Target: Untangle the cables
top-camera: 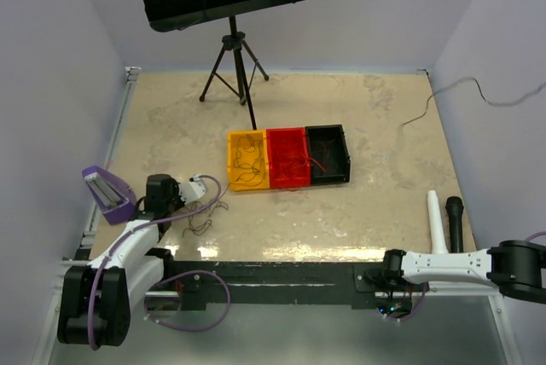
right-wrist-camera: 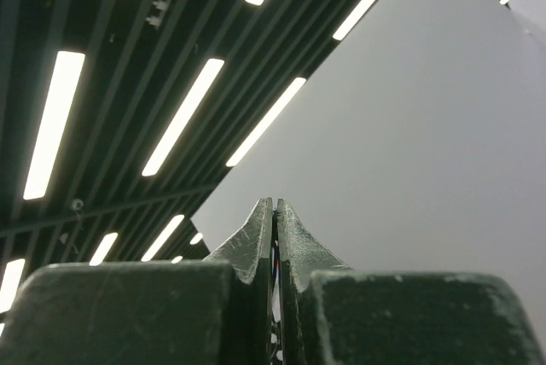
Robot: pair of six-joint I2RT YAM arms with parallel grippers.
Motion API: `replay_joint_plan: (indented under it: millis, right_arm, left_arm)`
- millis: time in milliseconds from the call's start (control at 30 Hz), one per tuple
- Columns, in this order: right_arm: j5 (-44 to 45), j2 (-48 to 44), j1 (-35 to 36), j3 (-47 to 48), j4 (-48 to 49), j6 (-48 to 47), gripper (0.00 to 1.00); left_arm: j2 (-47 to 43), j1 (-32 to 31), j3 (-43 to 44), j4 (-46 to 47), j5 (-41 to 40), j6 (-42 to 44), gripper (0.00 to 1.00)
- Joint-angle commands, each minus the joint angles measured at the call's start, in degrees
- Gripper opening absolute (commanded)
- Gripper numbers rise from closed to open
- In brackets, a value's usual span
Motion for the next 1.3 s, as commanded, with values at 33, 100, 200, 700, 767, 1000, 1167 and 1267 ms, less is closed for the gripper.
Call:
replay_joint_plan:
  millis: [33,100,200,700,767,1000,1167,1267]
  right_arm:
    - [-5.7,-2.0,0.9,2.9,6.5,7.6,0.00]
    - [-6.6,-2.4,0.9,2.7,7.0,8.3,0.00]
    - [-5.6,-1.7,0.9,0.6,5.1,8.4,0.00]
    - [1.4,3.9,0.9,-34.3,13.3,11.8,0.00]
    - [1.5,6.5,0.9,-35.9,14.8,11.5,0.00]
    - [3.5,16.6,0.4,-37.9,18.8,10.3,0.00]
    - [2.0,21.6,-2.8,-37.9,19.3,11.1,0.00]
    - [0.2,23.3,-5.4,-38.8,19.3,13.3,0.00]
  left_arm:
    - [3.3,2.7,-2.9,-1.8,1.8,1.3,0.00]
    - [3.2,2.7,-2.8,-1.9,1.7,1.1,0.00]
    - [1.7,2.7,-0.4,-5.4,3.6,-0.4,0.00]
    - [-5.9,2.7,42.7,-41.8,38.1,-13.3,0.00]
    - [-7.0,2.7,44.5,-43.3,39.5,-13.4,0.00]
    - [-10.3,2.7,45.8,-46.6,40.3,-11.9,0.00]
    - [-12.1,2.7,46.5,-48.7,40.4,-10.7,0.00]
    - [-13.0,2.7,47.2,-49.8,41.0,-10.2,0.00]
